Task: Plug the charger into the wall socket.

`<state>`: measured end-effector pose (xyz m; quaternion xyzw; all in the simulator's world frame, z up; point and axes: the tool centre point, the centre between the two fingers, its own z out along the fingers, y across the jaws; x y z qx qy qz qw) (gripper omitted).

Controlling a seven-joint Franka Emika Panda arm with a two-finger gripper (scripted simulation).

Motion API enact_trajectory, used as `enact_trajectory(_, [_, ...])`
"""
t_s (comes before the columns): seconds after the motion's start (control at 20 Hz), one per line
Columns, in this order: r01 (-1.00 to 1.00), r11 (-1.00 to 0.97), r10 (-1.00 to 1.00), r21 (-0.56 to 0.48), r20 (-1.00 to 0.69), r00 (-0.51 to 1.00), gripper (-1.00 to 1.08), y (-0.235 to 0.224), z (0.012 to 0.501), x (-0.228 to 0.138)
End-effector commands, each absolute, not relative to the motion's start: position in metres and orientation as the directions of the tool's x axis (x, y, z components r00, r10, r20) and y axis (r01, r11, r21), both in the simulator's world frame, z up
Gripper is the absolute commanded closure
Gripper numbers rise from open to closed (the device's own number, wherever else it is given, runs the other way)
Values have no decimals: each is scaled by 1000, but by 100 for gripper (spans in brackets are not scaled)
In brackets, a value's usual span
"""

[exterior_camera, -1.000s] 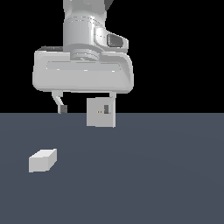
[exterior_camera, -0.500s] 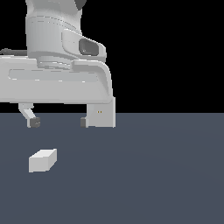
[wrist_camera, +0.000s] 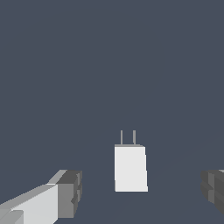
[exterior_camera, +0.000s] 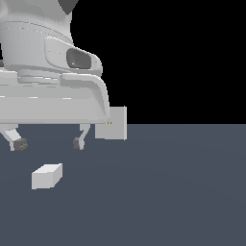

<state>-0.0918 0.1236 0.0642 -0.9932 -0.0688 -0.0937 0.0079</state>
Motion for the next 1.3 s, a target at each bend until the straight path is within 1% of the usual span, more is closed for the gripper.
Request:
enact_trajectory(0.0, [140,-990,137,-1,193,971,-92,126,63,-92])
enact_trajectory(0.35, [140,-990,138,-1,192,972,-92,126,58,-93])
enact_trajectory(0.85, [140,-990,138,0,194,971,-92,125,21,-93])
enact_trajectory(1.15, [140,-990,137,0,195,971,-92,126,12,-93])
enact_trajectory(1.2, [140,-990,137,0,195,971,108,126,12,-93])
enact_trajectory(1.25, [140,-990,137,0,195,971,108,126,12,-93])
